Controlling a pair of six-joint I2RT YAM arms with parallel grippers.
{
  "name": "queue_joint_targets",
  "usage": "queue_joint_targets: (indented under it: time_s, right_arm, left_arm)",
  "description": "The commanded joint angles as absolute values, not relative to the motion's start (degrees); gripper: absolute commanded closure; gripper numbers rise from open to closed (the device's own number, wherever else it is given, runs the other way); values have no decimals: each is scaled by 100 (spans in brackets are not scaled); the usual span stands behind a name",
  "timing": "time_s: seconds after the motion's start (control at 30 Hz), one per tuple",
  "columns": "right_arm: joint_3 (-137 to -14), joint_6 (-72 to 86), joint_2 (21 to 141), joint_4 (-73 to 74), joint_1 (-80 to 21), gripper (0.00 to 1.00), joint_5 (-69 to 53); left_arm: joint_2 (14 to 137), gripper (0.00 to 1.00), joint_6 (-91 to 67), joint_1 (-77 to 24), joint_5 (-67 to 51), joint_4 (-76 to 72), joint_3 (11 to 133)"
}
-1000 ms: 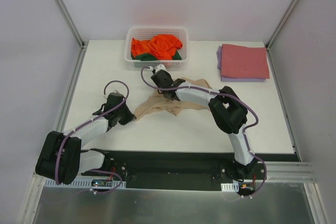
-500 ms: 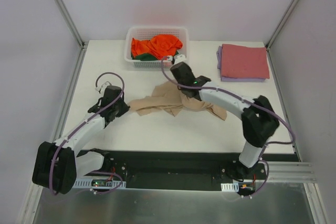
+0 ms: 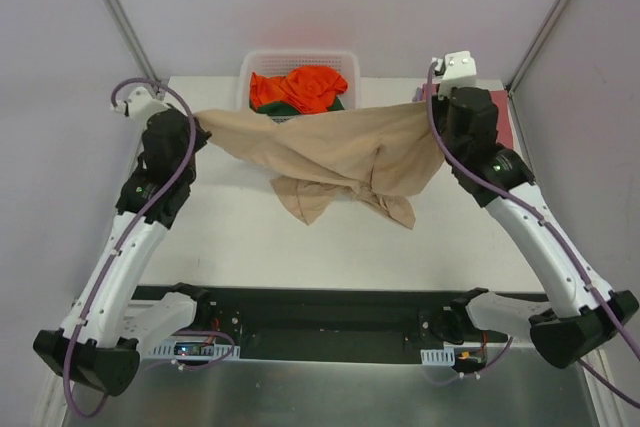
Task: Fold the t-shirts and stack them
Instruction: Flatten out the tshirt
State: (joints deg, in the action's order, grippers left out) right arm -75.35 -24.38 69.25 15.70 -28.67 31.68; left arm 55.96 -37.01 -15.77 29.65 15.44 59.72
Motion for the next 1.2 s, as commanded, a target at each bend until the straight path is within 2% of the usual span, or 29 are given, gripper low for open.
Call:
queue_joint_targets:
  time_s: [0.0,0.2,0.4,0.7,0.8,0.97,1.07,1.17]
  right_arm:
    - [-8129,-3093,6154,1652,-2795,100,3051]
    - [-8893,-3041,5415,2144,-2795,100,2383]
    - [-10395,-2672,5133,3329,-2804,100,1039]
    - [-11584,-2364,4843,4025,-2795,100,114]
    - [-11759,-2434,5018,4060,-2804,100,455]
    - [-11822,-2838,5772,3947,-2804,99,2133]
    - [-11279,-3154,6265,3588,-2760,100,2969]
    - [-10339,-3130,6748,3016,-2314,100,2788]
  left_arm:
    - [5134,100,-2805,-1582,3568,1521,6959]
    - [4659,100,-2154,-1582,3051,1512,8014]
    - [4360,100,-1548,-1582,2242,1512,9288]
    - [4543,100,-1152,-1582,1144,1521,11073]
    - [4964,100,-994,-1582,1107,1512,11582]
    - [6132,100,-423,-1582,1431,1442,12085]
    - [6932,100,-53,-1582,1861,1415,11910]
    - [7705,100,674,-1547,2145,899,11191]
